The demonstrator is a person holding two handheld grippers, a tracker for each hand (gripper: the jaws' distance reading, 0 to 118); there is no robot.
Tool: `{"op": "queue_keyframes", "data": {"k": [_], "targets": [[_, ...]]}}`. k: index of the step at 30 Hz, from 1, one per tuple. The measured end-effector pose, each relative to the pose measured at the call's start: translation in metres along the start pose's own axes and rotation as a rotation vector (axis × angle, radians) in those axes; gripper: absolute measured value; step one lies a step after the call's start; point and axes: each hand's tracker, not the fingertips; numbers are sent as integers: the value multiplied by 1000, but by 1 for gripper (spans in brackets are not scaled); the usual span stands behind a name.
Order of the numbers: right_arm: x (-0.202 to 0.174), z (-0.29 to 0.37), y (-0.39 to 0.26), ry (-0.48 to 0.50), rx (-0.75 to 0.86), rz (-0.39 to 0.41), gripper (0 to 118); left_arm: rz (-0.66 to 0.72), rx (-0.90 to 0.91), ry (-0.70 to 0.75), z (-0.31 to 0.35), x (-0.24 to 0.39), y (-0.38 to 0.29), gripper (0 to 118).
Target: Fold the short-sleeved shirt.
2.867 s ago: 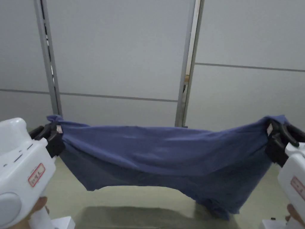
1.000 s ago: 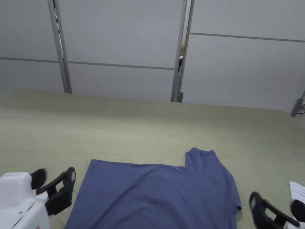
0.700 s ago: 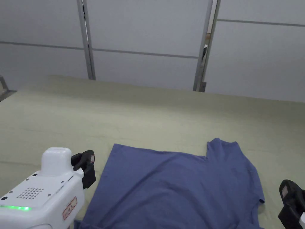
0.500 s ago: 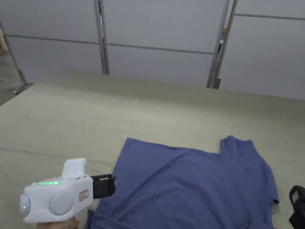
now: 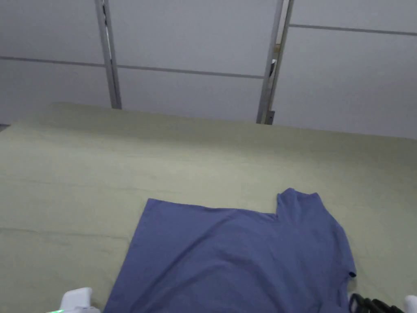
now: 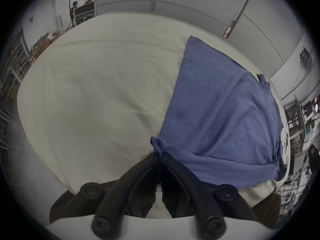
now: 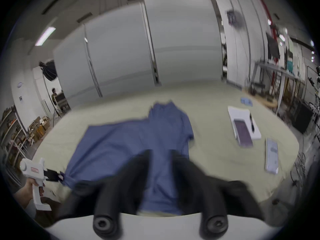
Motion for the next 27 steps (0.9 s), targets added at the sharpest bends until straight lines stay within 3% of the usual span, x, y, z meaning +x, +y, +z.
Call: {"op": "queue_keyframes", "data": {"k": [1,2,6,8,9,10,12,13,19,27], "targets": [[9,-18,-2,-18,-118,-23,84,-10,6,-14,3,1,0,5],[19,-37,-8,-57,-258,-47,116,33,-76,-86,4,4,-4,5],[50,-80,-40,-153,-496,-113,115,8,12,-68,17,2,-1,4],[52,-102,-70,-151,-578,-123,102,21,8,-81,17,0,1,4],[55,-105,-76,-148,-589,-131,66,21,13,-82,17,0,1,4],[57,-104,-79,-139,-559,-142,39,18,14,-79,19,0,2,4],[60,-85,-70,-103,-459,-170,9,20,28,-86,27,1,3,4],[59,-74,-63,-49,-388,-180,9,22,53,-92,35,2,5,4],[41,-55,13,-21,-187,-130,8,3,202,-87,65,22,66,4],[44,-186,76,-56,-249,-103,8,-19,150,-18,-30,70,162,4]]}}
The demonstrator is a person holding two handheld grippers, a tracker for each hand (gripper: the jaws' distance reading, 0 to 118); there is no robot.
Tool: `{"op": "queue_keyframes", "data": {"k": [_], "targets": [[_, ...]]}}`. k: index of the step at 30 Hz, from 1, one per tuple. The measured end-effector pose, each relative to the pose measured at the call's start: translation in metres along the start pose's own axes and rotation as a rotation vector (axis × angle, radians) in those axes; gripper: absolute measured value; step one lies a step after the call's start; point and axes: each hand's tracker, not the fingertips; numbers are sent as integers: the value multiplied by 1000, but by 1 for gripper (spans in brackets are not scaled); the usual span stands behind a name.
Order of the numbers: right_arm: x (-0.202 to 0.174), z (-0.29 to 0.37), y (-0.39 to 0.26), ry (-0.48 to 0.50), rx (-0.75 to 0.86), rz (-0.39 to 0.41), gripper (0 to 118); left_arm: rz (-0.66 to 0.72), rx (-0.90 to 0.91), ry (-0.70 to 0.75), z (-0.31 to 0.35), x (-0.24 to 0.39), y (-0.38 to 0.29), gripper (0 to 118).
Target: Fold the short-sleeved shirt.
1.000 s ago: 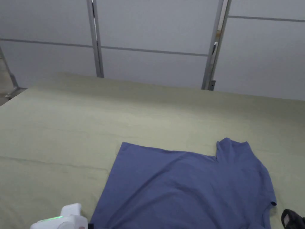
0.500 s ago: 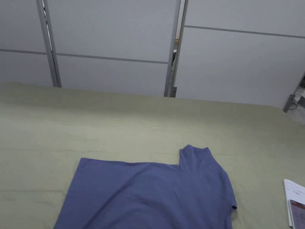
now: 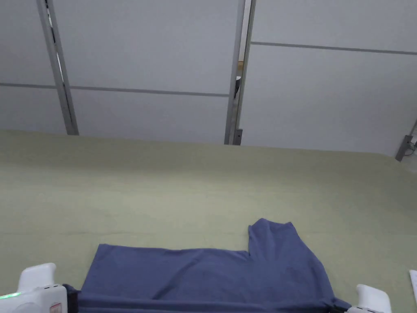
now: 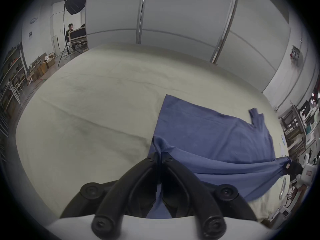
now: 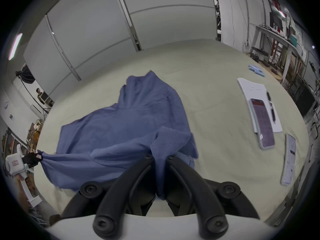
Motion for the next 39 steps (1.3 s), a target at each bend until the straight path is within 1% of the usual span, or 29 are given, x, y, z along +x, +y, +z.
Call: {"op": "queue_keyframes", "data": {"k": [4,6,8,10,11,12,13,14,15,16,17,18,21,22,23,24,25,26,27,28,29,30,31,32,33,36,37,38,39], "targets": [[-7,-54,13,-44,-50,38,9,-30,-36,56,-51,14,11,4],[-11,-71,13,-85,-82,89,9,-34,-62,66,-68,16,10,4],[-13,-84,11,-98,-108,101,9,-27,-75,80,-81,17,4,5],[-11,-86,11,-97,-105,101,9,-15,-94,79,-88,12,-1,13],[-9,-83,12,-97,-96,102,15,-13,-87,72,-87,9,-4,18],[-11,-76,9,-94,-84,105,33,-7,-63,56,-80,7,-5,38],[-9,-69,8,-80,-55,111,57,4,-42,48,-71,5,-6,73],[-6,-60,6,-66,-5,124,87,17,-14,13,-60,2,-7,105],[-5,-49,4,-68,38,128,114,20,23,-31,-47,-2,-11,118],[-9,-30,-3,-66,106,128,118,17,123,-94,-27,-5,-16,118],[-7,-10,-9,-42,215,116,118,-8,253,-155,-1,-8,-24,118],[-6,8,-13,-27,296,109,118,-33,336,-151,17,-8,-29,118],[-8,55,-30,-24,450,84,118,-85,501,-142,69,-5,-46,118],[-8,68,-36,-7,492,73,117,-86,529,-129,83,-3,-51,118],[-8,81,-41,21,515,73,108,-98,564,-111,96,-1,-56,103],[-11,93,-46,55,544,79,108,-107,608,-108,108,1,-61,103],[-13,103,-51,81,565,95,101,-115,643,-113,114,2,-63,95],[-18,113,-57,64,595,116,75,-111,659,-118,121,3,-64,65],[-24,117,-61,-7,621,127,2,-96,647,-122,125,5,-64,0],[-30,134,-68,-21,658,145,2,-64,657,-177,126,3,-67,0],[-28,142,-66,58,619,163,2,-60,583,-270,125,1,-62,0],[-30,146,-70,49,607,150,2,-33,587,-251,122,4,-65,0],[-31,150,-74,39,616,156,2,-50,573,-209,117,6,-65,0],[-27,141,-72,49,605,185,2,-81,531,-183,110,7,-66,0],[-26,141,-74,43,599,193,2,-83,511,-161,109,3,-66,0],[-19,137,-76,56,575,187,2,-115,313,-139,71,-3,-68,0],[-17,135,-77,54,566,180,2,-147,267,-68,64,-5,-70,13],[-14,134,-78,60,547,176,2,-185,216,-18,49,-5,-75,41],[-12,133,-80,62,537,174,2,-199,167,-6,32,-8,-79,98]]}}
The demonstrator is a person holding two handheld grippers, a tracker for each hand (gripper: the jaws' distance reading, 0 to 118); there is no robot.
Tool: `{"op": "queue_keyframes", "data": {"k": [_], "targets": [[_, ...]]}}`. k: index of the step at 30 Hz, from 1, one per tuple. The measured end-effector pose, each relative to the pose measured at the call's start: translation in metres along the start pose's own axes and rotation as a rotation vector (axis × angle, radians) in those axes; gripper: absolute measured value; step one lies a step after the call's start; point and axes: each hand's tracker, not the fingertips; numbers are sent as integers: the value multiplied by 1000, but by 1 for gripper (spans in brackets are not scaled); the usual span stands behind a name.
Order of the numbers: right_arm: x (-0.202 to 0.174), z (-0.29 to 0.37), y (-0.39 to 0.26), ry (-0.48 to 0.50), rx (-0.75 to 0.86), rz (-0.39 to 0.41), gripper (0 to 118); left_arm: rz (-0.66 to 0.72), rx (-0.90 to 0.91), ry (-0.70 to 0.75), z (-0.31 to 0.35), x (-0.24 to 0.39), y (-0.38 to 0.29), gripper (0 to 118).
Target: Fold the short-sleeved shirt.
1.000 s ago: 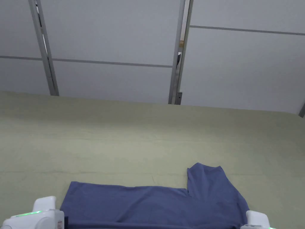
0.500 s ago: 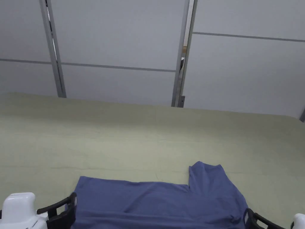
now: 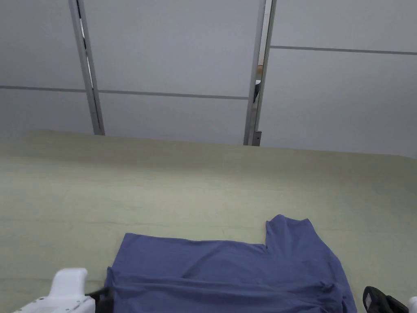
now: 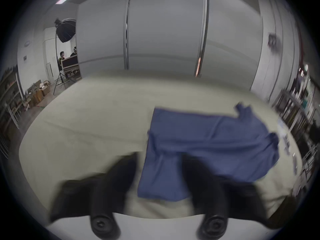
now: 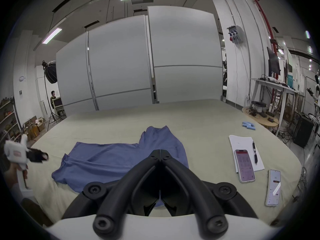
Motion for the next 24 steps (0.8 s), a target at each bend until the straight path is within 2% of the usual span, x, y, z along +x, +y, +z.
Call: {"op": "queue_keyframes", "data": {"k": [1,2,3,5,6,8,9,10,11,12,13,14,15,16,19,20,21,22,23,24], "targets": [[0,-7,-2,1,-9,3,2,21,-79,5,-16,-2,-6,118],[1,-8,-5,0,-22,15,2,64,-208,-18,-21,-4,-14,118],[2,-8,-7,0,-34,22,2,94,-183,-4,-32,-6,-22,118],[2,-18,-13,-13,-76,45,2,142,-276,25,-56,-9,-32,118],[4,-21,-17,-28,-94,58,2,151,-304,21,-53,-13,-18,114],[11,-30,-25,-41,-138,54,3,114,-307,39,-57,-13,-14,86],[11,-41,-28,-46,-175,49,16,104,-304,54,-55,-10,-13,81],[14,-49,-32,-69,-205,47,39,92,-274,59,-59,-8,-21,68],[18,-57,-38,-98,-235,57,74,75,-277,44,-57,-6,-18,42],[23,-69,-43,-107,-295,56,112,88,-300,-16,-53,-4,-18,9],[24,-87,-48,-116,-352,38,118,82,-286,-30,-49,-3,-15,9],[29,-101,-55,-118,-411,13,118,92,-263,-72,-45,-2,-14,9],[32,-110,-62,-82,-459,-17,118,79,-274,-43,-42,1,-12,9],[34,-120,-68,-100,-479,-37,118,84,-282,-61,-40,3,-12,9],[24,-170,-89,-129,-628,-55,118,121,-268,-87,-35,2,-10,9],[22,-178,-94,-117,-667,-62,114,117,-243,-67,-35,-1,-8,9],[19,-177,-94,-102,-677,-69,100,123,-244,-71,-35,-2,-9,9],[12,-171,-89,-146,-619,2,99,121,-244,-69,-36,-4,-9,9],[9,-166,-82,-118,-615,1,86,116,-250,-64,-36,-5,-9,9],[7,-162,-78,-75,-598,-2,42,101,-233,-49,-34,-6,-8,9]]}}
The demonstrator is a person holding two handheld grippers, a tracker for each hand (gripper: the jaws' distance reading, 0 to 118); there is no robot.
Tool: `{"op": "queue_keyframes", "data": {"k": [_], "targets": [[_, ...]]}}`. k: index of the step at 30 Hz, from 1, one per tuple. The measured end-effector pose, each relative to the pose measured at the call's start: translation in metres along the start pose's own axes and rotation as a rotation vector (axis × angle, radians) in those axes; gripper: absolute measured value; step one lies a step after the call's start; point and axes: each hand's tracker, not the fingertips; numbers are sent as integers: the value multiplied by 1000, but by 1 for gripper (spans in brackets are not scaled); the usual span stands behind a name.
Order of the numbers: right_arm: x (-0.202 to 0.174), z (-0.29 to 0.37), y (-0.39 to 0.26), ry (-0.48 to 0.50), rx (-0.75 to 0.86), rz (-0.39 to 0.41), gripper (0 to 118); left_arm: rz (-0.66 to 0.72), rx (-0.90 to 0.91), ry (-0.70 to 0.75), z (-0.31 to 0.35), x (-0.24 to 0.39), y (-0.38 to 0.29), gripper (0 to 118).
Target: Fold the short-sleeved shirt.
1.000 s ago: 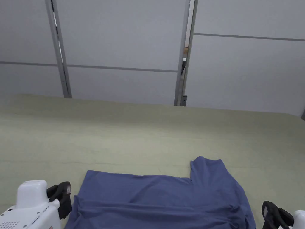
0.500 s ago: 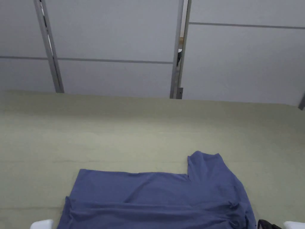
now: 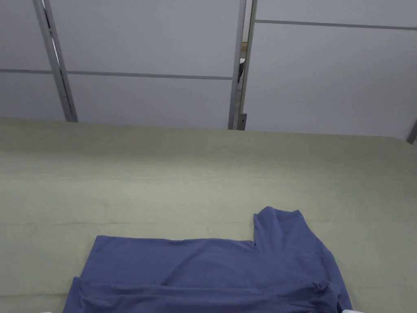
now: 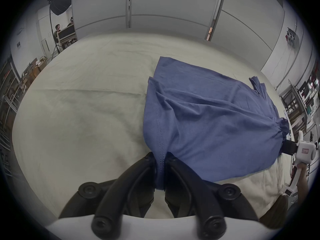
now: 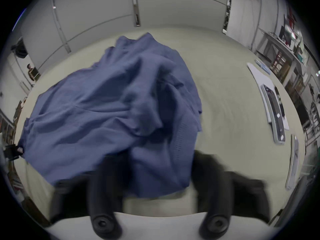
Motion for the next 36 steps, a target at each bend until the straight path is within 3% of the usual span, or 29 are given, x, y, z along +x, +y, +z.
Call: {"op": "queue_keyframes", "data": {"k": [1,2,3,5,8,11,15,20,25,26,27,28,29,30,33,36], "targets": [[7,8,-1,25,18,16,8,-1,-6,-5,1,0,1,9],[9,18,0,94,29,15,8,-13,-14,1,4,3,2,9],[11,26,2,37,24,28,8,-21,-5,19,8,5,4,9],[20,46,5,67,88,12,8,-34,14,12,22,7,8,9],[40,83,7,137,109,-89,8,-42,53,-16,53,9,10,9],[45,123,-3,131,104,-72,8,-65,60,-10,79,8,0,9],[59,129,-35,111,-36,-88,8,-101,-96,-12,79,8,-34,9],[54,97,-82,2,-243,49,8,-183,-297,38,52,15,-85,9],[47,92,-78,-24,-243,100,9,-148,-282,51,48,12,-87,9],[45,98,-73,-41,-210,148,14,-156,-243,36,56,12,-83,10],[44,107,-68,-70,-175,177,36,-168,-198,23,66,10,-78,23],[45,116,-63,-104,-138,188,70,-157,-166,22,78,8,-72,50],[48,129,-57,-111,-80,168,103,-119,-118,11,92,4,-63,93],[52,145,-50,-72,0,131,118,-77,-50,-25,105,2,-54,118],[47,203,-20,44,360,-26,118,50,320,-132,167,6,-14,118],[34,241,3,62,639,-90,118,44,640,-208,202,28,7,118]]}}
